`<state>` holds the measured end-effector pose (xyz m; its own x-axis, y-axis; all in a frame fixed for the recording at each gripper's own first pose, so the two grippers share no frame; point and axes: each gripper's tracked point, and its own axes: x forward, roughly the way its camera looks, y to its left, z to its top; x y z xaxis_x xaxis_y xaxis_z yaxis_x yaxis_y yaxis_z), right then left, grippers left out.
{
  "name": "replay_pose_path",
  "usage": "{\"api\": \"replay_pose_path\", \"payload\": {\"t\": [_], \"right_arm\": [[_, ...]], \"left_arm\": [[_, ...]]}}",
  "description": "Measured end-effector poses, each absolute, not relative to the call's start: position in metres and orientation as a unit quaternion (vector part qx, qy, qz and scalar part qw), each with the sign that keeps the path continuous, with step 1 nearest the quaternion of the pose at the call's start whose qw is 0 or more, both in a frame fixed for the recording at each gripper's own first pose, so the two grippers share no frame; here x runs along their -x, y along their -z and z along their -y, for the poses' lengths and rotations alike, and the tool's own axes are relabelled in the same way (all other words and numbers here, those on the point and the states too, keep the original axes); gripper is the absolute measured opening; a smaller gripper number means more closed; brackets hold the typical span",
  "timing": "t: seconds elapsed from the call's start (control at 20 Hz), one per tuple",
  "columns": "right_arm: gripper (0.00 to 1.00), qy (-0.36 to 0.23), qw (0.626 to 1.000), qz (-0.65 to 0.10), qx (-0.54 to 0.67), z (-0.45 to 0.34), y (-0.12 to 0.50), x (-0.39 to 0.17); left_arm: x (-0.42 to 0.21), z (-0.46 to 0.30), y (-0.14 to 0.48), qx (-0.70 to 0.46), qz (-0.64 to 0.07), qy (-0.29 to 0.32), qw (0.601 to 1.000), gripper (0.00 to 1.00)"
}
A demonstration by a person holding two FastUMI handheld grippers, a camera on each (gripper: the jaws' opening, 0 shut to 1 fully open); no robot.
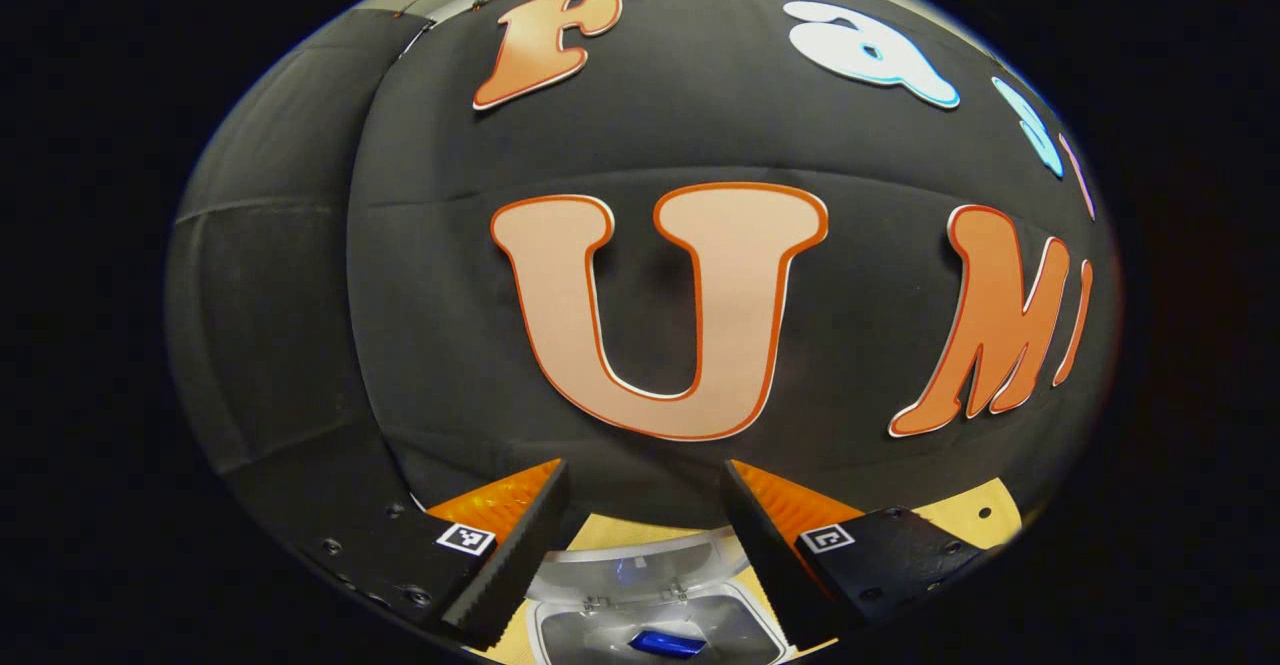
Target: Press the lid of the desktop garbage bin to open it, pick up the crumpled paper on the desktop and throw it into the bin, then pick up the pop can on the desktop and drop it into the bin, and finally close the garbage bin lid.
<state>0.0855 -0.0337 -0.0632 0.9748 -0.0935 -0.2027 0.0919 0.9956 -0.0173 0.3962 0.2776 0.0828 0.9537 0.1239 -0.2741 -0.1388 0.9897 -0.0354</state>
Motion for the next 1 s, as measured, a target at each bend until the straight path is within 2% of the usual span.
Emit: {"api": "replay_pose_path", "payload": {"t": [0.1, 0.15, 0.2, 0.35, 0.55, 0.8, 1.0], "right_arm": [[0.94, 0.043, 0.994, -0.103, 0.009, 0.032, 0.063, -0.083], [0.94, 0.043, 0.994, -0.103, 0.012, 0.032, 0.063, -0.083], [0.94, 0.043, 0.994, -0.102, 0.013, 0.034, 0.063, -0.082], [0.94, 0.043, 0.994, -0.104, 0.008, 0.032, 0.064, -0.082], [0.94, 0.049, 0.994, -0.098, 0.001, 0.034, 0.065, -0.085], [0.94, 0.039, 0.995, -0.095, -0.001, 0.030, 0.066, -0.091], [0.94, 0.026, 0.995, -0.093, 0.003, 0.030, 0.063, -0.092]], "left_arm": [[-0.399, -0.282, -0.076, 0.022, -0.156, -0.060, 0.986, 0.94], [-0.400, -0.281, -0.073, 0.024, -0.165, -0.054, 0.985, 0.99], [-0.400, -0.281, -0.069, 0.028, -0.172, -0.049, 0.983, 0.94], [-0.400, -0.278, -0.052, 0.050, -0.194, -0.038, 0.979, 0.95], [-0.367, -0.255, 0.006, 0.055, -0.291, -0.003, 0.955, 0.97], [-0.313, -0.238, 0.039, 0.062, -0.306, 0.009, 0.950, 0.99], [-0.274, -0.232, 0.049, 0.043, -0.285, -0.007, 0.957, 0.99]]}}
